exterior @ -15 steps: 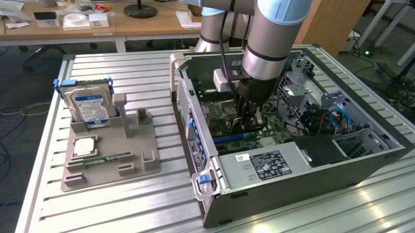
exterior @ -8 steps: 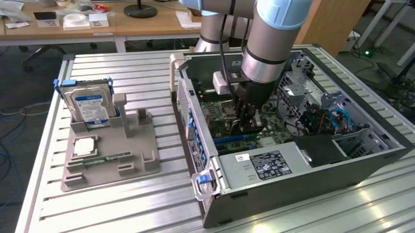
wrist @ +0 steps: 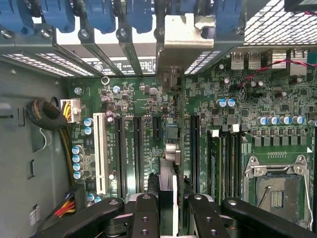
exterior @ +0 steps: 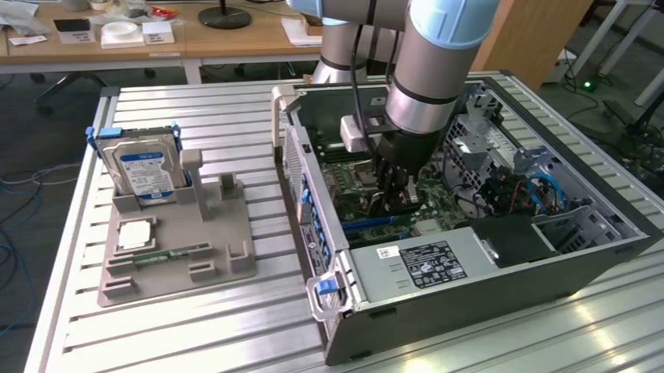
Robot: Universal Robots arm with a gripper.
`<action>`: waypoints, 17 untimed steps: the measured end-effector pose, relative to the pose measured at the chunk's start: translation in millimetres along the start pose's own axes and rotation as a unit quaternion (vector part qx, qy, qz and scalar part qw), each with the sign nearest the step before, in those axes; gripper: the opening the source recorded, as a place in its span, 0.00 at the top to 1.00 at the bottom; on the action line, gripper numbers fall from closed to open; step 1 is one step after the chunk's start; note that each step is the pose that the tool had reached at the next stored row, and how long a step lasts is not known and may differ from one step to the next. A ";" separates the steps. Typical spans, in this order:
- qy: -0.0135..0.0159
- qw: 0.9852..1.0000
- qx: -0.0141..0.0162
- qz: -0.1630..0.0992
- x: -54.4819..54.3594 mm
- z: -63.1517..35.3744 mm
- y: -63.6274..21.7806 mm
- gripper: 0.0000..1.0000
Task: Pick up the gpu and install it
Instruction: 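Insert the gpu into the slot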
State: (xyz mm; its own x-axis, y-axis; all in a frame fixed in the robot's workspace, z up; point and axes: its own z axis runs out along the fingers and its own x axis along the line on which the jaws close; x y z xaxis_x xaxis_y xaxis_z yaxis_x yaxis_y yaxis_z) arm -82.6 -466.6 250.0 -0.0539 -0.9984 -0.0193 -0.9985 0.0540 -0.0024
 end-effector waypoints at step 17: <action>0.000 1.000 0.003 -0.014 -4.4 1.0 1.6 0.73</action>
State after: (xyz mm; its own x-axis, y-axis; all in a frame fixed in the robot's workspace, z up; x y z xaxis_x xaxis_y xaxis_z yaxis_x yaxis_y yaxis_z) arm -83.9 -462.1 249.1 -0.0265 -0.9995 -0.0195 -0.9996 0.0267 -0.0098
